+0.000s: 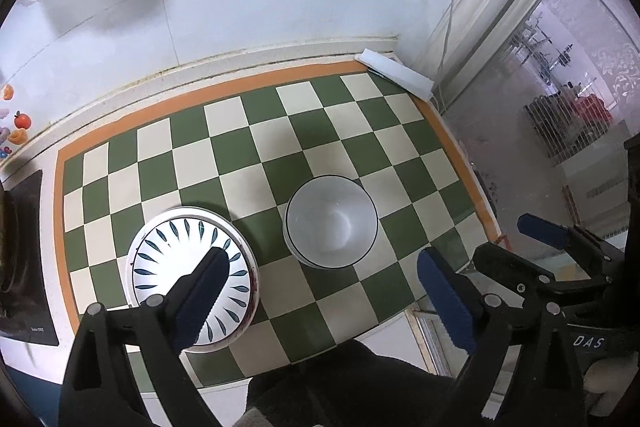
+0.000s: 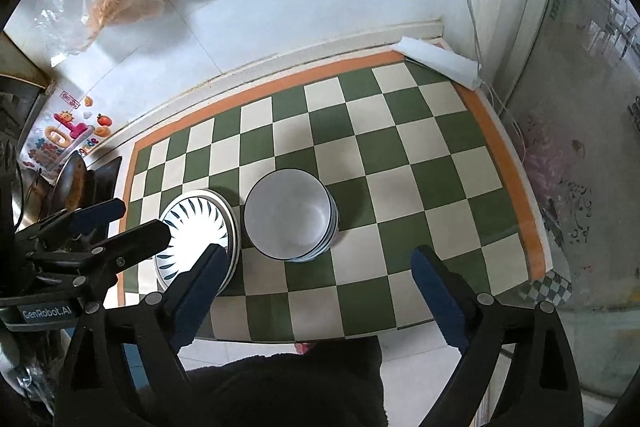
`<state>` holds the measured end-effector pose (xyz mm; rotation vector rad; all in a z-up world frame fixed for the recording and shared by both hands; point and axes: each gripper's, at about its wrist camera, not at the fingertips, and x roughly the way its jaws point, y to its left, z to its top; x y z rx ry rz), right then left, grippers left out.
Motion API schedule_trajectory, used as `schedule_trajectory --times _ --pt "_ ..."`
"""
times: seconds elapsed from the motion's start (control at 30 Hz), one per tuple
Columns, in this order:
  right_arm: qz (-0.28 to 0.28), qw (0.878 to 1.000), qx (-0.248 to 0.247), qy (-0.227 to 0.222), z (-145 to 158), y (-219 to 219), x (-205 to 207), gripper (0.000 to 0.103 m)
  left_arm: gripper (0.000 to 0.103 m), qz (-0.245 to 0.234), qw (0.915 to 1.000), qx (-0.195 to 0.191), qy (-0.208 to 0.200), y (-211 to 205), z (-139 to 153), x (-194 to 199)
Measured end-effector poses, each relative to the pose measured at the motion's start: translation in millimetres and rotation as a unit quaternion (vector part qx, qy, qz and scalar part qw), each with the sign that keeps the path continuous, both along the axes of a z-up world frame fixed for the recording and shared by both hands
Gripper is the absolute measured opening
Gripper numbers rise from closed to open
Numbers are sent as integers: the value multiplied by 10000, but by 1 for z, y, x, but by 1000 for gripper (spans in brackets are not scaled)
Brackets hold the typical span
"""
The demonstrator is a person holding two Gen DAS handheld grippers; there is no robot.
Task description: Organize plates and bowls
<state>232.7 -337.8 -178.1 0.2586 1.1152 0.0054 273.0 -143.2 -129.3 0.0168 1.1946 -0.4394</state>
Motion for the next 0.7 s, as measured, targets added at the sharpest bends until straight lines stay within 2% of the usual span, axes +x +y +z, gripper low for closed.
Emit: schedule_trajectory --times 0.2,0.33,0.43,0.57,0.7 --pt "-23 10000 50 -57 2 -2 0 97 100 -6 10000 -54 64 -1 -3 6" --pt "-13 10000 91 -23 -11 -6 9 98 100 19 9998 -87 183 -4 -20 21" --pt "88 9984 560 -7 -35 -10 23 98 100 176 9991 -77 381 -4 -44 41" --pt "23 9918 1259 229 -84 -20 46 98 99 378 9962 14 786 -4 -85 74" --pt "-94 9811 1842 589 -138 -26 67 98 99 622 9870 -64 1483 -1 -135 106"
